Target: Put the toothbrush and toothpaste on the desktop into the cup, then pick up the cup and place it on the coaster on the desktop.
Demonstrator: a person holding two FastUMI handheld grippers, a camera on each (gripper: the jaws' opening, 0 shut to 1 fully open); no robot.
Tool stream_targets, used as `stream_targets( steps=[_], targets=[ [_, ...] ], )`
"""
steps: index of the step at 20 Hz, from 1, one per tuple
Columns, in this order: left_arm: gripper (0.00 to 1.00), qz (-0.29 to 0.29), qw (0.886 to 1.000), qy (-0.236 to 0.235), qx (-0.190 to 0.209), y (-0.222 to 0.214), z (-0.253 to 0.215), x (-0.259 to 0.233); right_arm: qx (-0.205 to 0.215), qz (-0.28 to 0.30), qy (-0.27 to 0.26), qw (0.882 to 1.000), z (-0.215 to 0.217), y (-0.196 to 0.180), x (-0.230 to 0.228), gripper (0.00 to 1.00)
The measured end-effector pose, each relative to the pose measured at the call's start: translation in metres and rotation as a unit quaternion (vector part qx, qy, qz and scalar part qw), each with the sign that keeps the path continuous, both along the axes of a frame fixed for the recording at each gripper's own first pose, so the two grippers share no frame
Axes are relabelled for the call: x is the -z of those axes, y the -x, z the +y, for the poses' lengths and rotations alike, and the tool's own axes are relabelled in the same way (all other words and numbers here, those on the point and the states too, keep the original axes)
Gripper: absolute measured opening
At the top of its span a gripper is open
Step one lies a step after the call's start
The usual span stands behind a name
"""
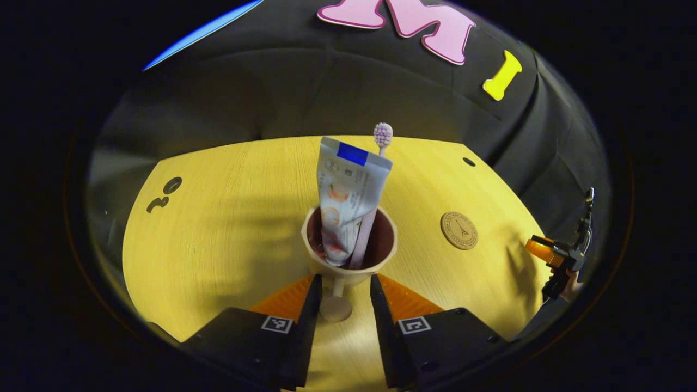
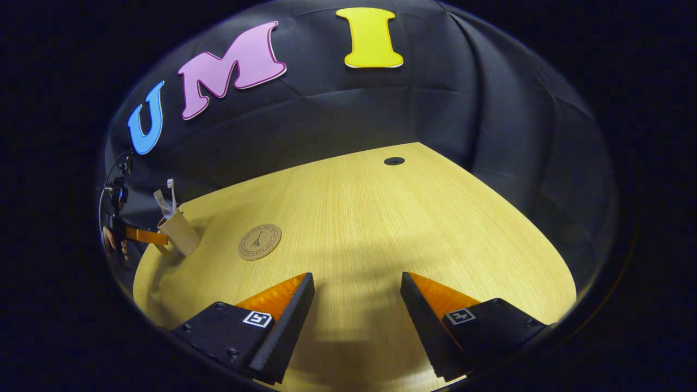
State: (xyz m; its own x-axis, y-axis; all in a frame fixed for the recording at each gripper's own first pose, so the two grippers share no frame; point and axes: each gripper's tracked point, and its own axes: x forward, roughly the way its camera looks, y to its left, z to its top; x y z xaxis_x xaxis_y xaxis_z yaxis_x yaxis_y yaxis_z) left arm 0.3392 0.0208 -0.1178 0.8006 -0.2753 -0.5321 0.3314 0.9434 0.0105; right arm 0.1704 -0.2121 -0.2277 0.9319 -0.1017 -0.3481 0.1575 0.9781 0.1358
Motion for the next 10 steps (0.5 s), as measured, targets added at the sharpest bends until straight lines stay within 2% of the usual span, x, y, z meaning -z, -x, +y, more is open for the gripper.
stream_targets(
  steps=[1,3,6,7,9,10],
  targets=[
    [0.55,0.005,1.0,-0.002,-0.003,0.0009,-0.0012,0.0025,-0.004,0.005,0.0,1.0,0.0012,-0.0013,0.0034,0.98],
    [0.38,0.006,1.0,-0.005,-0.01,0.0007,-0.0021,0.0022,-0.009,0.011,-0.002,1.0,0.0003,-0.0036,0.007,0.98],
    [0.36,0.005,1.0,-0.009,-0.022,0.0,-0.0023,0.0031,-0.009,0.012,-0.012,1.0,-0.0025,-0.0061,0.0076,0.98],
    [0.28,0.002,0.999,-0.014,-0.03,-0.0012,-0.0034,0.0031,-0.01,0.013,-0.016,1.0,-0.0027,-0.006,0.0081,0.98],
    [0.27,-0.001,0.999,-0.026,-0.039,-0.0014,-0.0035,0.0045,-0.01,0.012,-0.019,1.0,-0.0053,-0.0088,0.0061,0.98],
    [0.22,-0.002,0.999,-0.027,-0.043,-0.0012,-0.0039,0.004,-0.009,0.012,-0.017,1.0,-0.0076,-0.0101,0.0048,0.98]
  ],
)
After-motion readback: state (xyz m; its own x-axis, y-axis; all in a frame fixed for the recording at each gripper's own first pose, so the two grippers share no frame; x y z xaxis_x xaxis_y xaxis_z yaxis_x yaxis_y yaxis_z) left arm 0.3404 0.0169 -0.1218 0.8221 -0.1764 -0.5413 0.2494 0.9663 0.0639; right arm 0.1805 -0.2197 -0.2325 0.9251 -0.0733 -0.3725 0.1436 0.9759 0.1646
